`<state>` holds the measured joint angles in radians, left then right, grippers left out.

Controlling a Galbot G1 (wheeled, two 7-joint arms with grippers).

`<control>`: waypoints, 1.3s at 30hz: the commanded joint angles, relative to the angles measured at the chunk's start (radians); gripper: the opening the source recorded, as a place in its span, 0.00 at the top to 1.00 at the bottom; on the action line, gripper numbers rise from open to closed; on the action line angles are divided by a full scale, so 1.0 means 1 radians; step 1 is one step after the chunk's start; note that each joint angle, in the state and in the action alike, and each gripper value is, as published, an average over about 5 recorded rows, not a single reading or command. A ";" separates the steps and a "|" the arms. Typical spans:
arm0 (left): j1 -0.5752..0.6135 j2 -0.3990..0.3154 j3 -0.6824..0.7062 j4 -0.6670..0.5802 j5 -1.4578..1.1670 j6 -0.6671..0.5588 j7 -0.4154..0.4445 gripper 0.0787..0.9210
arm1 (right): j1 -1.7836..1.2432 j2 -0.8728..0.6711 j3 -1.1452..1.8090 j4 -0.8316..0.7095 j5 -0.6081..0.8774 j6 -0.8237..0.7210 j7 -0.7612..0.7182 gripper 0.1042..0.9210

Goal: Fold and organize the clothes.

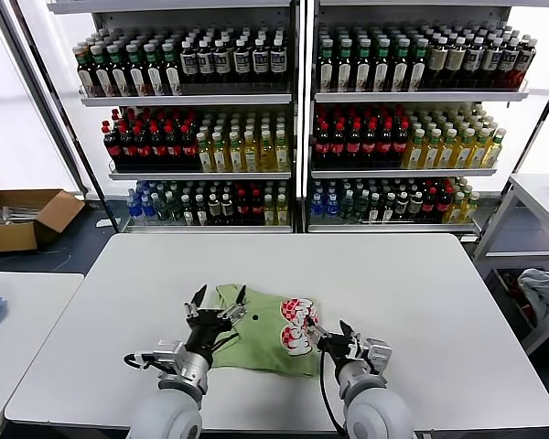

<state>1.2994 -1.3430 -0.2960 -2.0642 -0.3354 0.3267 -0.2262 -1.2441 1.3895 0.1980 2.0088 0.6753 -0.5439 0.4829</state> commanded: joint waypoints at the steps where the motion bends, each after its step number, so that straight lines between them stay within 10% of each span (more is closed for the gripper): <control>1: 0.021 0.021 -0.092 -0.008 0.023 0.011 -0.023 0.12 | 0.067 0.024 -0.062 -0.097 0.086 -0.021 0.065 0.16; 27: 0.038 0.003 -0.084 -0.011 0.015 0.018 -0.037 0.12 | 0.040 -0.067 -0.035 -0.022 -0.156 0.014 -0.035 0.94; 39: 0.053 -0.021 -0.064 -0.029 0.023 0.019 -0.041 0.12 | 0.063 -0.320 0.138 -0.136 -0.334 -0.008 -0.175 0.98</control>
<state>1.3482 -1.3572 -0.3653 -2.0883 -0.3167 0.3442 -0.2658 -1.1900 1.2403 0.2260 1.9546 0.5030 -0.5467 0.4098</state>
